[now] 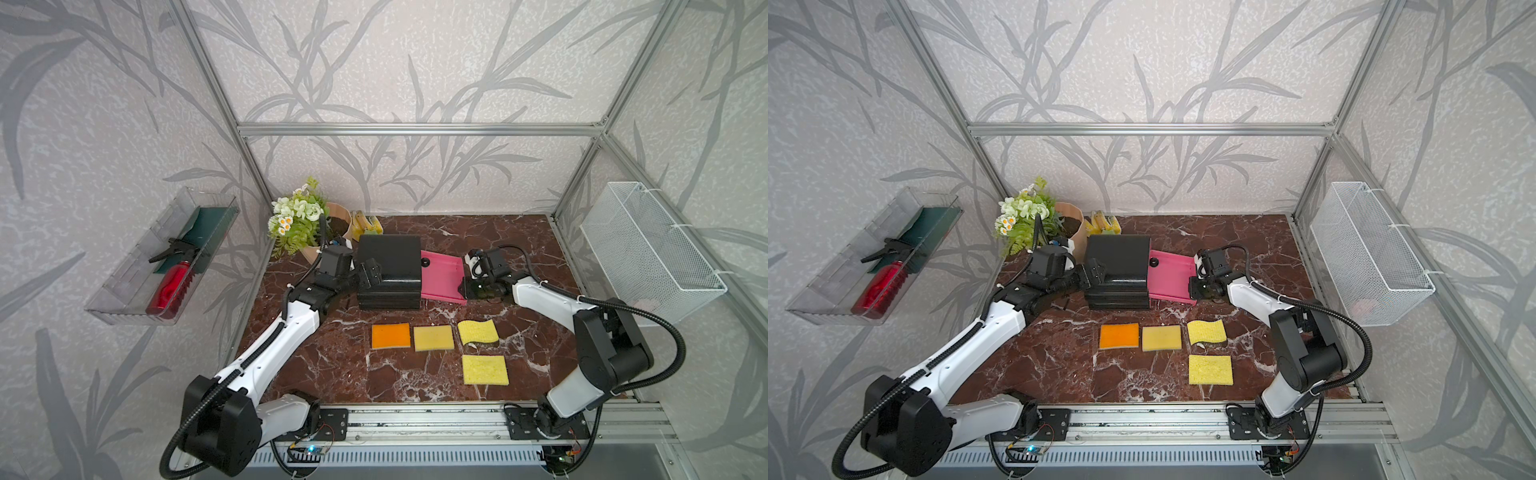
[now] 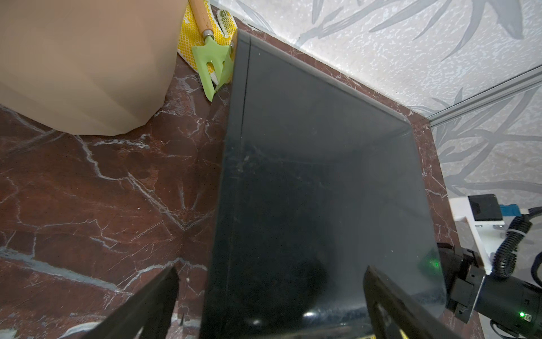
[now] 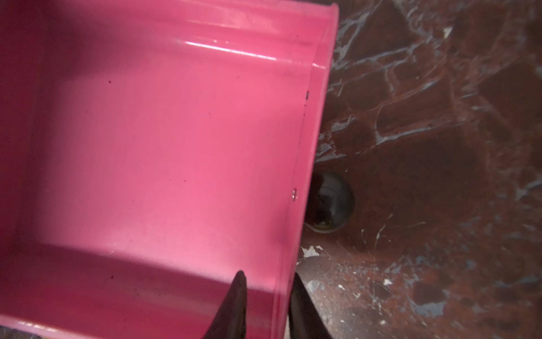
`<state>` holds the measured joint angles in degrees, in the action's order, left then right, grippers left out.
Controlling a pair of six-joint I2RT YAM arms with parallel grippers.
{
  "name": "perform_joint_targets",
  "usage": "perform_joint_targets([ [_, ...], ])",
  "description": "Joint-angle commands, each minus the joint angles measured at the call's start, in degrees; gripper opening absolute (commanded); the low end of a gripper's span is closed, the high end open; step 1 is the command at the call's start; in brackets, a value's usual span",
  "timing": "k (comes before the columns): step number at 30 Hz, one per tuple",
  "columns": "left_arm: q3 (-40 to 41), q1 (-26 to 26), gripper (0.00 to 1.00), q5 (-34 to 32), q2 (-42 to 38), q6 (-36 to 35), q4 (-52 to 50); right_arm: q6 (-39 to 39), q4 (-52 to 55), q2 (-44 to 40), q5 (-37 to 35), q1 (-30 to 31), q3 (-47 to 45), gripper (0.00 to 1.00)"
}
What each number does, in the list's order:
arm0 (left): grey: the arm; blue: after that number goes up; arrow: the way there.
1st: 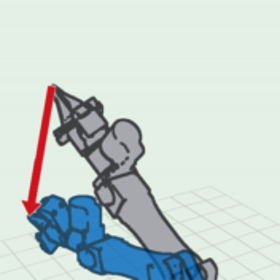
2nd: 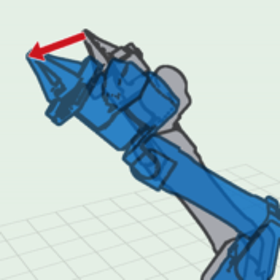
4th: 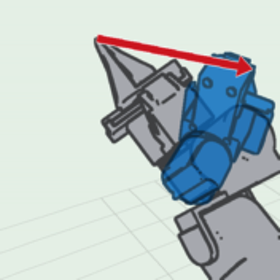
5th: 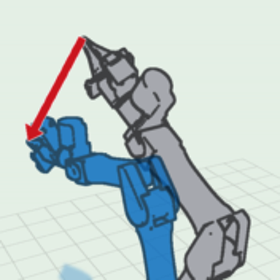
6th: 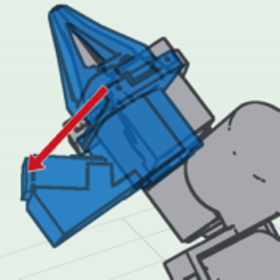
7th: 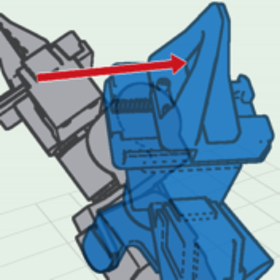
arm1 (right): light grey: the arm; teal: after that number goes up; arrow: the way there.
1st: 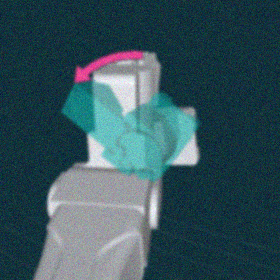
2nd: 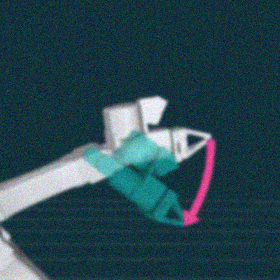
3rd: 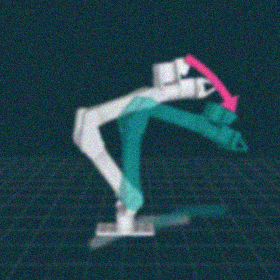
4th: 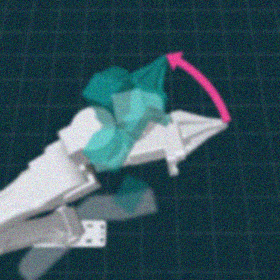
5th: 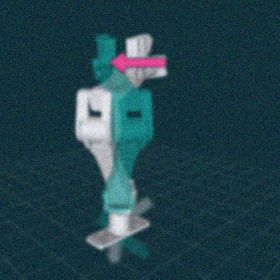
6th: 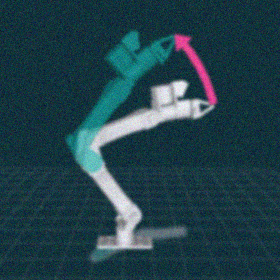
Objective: Take the sponge out of the drawer
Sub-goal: Close the drawer of the storage box.
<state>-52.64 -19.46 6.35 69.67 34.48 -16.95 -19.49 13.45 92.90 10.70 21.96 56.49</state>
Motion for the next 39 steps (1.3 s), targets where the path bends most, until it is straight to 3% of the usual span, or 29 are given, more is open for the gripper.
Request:
perform_joint_targets([
  [1,0.2,0.4,0.97,1.8,0.7,-0.8,1.9,0.9,0.1,-3.2,-0.4,1.1,3.0,0.23],
  [12,0.1,0.5,0.97,5.2,1.8,0.3,4.3,0.7,0.5,-3.4,-0.4,4.7,6.3,0.25],
  [17,0.1,0.5,0.97,4.4,0.8,-0.2,3.6,1.9,2.8,-5.9,-5.5,3.9,5.7,0.54],
  [19,0.3,0.6,0.97,4.1,0.3,-0.3,3.4,1.8,3.8,-6.8,-5.5,2.6,4.8,0.60],
  [31,0.8,0.6,0.98,4.7,0.2,0.3,4.0,0.1,2.3,-1.8,-1.7,0.7,1.2,0.61],
  [39,1.3,0.7,0.97,5.2,0.4,0.9,4.8,-1.0,2.2,1.7,0.4,0.5,0.6,0.55],
])
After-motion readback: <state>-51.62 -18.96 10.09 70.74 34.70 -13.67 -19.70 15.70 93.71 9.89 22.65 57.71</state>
